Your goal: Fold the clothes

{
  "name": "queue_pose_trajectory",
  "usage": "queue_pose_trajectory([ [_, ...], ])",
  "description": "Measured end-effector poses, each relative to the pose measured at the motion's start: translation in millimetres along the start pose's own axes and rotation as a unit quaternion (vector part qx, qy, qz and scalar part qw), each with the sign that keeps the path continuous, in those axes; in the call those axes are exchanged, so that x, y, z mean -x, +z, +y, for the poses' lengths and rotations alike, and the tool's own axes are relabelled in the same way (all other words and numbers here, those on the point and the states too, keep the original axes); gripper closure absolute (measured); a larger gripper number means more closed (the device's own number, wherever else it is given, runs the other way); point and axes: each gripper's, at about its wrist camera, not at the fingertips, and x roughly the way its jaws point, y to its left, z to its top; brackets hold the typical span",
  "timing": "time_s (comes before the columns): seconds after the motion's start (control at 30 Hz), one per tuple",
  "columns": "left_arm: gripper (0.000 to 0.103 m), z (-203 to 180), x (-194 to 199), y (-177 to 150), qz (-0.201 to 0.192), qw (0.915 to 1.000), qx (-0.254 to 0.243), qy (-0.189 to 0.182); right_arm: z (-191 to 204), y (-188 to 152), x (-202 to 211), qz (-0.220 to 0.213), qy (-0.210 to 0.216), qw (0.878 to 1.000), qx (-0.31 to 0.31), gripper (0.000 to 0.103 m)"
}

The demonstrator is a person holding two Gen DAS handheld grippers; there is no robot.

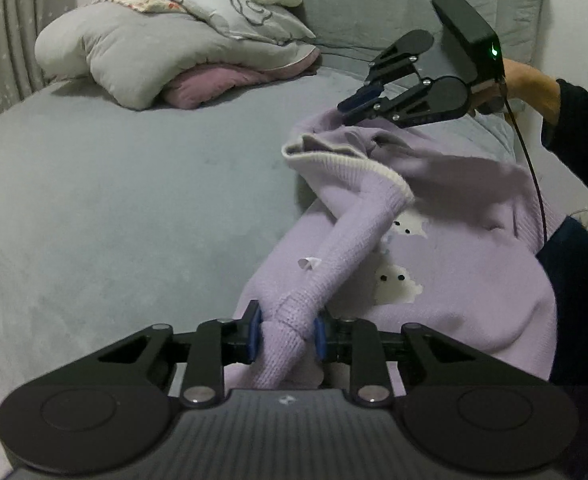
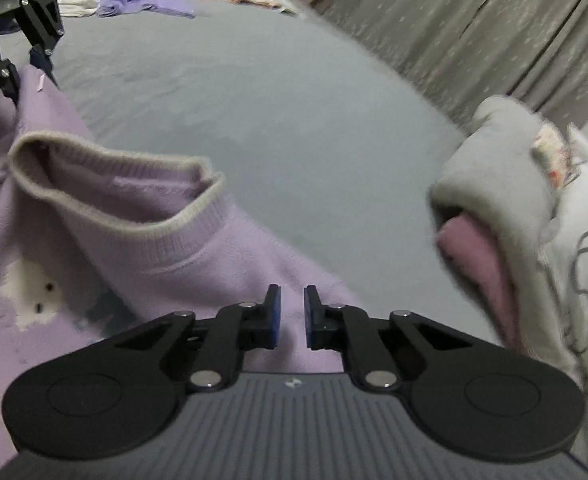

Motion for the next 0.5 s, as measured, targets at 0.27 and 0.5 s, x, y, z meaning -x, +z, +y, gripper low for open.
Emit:
queue_pose_trajectory([
  [0.27,0.077,8.1,-21.5,7.9,0.015,0.999,0.03,0.029,-65.0,-40.7,-27.0,0.048,0.029,0.992,-0.111,0.017],
  [0.5,0.078,22.1,-34.3,12.3,0.02,0.9921,0.092,0.083,-47.8,-30.7,-51.6,0.081,0.047,0.994,-0.063,0.049],
])
